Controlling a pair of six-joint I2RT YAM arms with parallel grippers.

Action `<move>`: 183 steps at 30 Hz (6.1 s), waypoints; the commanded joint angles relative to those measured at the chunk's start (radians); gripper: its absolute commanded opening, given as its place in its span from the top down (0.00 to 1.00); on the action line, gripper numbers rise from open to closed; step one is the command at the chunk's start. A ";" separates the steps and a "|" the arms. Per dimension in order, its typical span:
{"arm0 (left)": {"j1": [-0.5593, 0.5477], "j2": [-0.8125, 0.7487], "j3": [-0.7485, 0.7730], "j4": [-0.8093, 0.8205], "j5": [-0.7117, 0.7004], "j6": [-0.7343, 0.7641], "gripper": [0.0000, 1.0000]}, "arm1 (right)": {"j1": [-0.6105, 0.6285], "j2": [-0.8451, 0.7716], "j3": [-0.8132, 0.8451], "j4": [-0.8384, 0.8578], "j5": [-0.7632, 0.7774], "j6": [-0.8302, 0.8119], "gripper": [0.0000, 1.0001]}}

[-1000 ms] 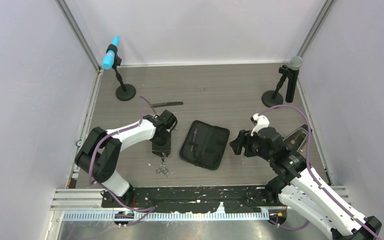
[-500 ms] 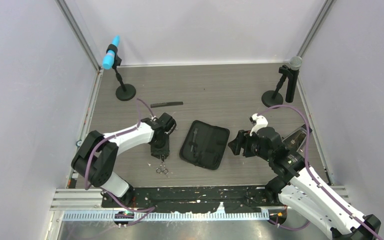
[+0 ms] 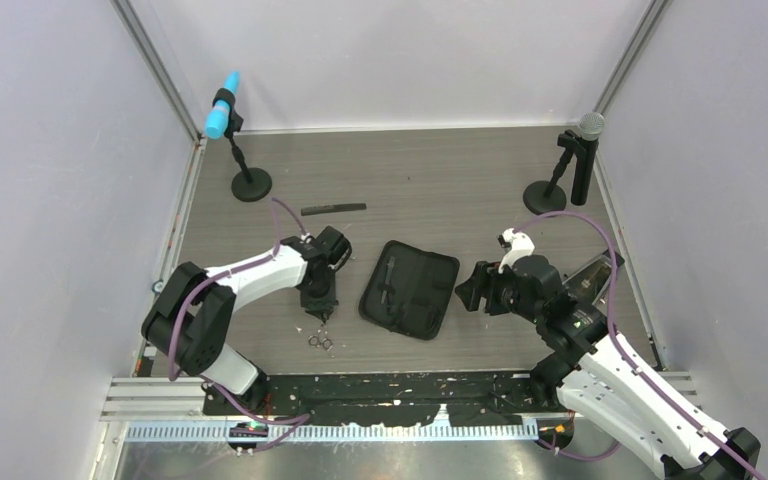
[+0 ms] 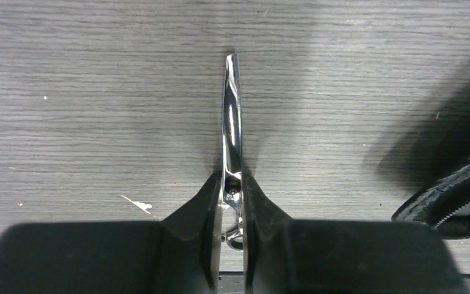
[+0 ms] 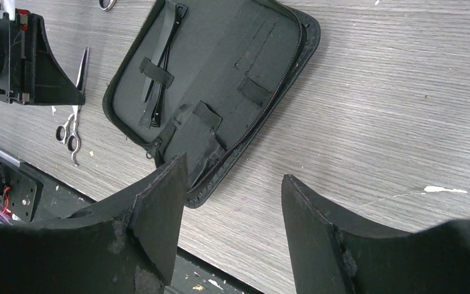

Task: Sort the hair-cutting tools
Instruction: Pick up the scissors from the center of the board, then place the scissors in the hairdressing tool bag.

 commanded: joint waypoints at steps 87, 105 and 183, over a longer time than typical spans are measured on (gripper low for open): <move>-0.381 0.399 0.574 -0.322 0.254 0.240 1.00 | -0.140 0.818 0.010 0.532 -0.161 -0.068 0.69; -0.388 0.456 0.636 -0.312 0.289 0.246 1.00 | -0.140 0.787 -0.006 0.535 -0.160 -0.053 0.69; -0.157 -0.272 -0.216 0.300 0.031 -0.382 0.56 | -0.009 0.732 0.063 0.409 -0.072 -0.010 0.95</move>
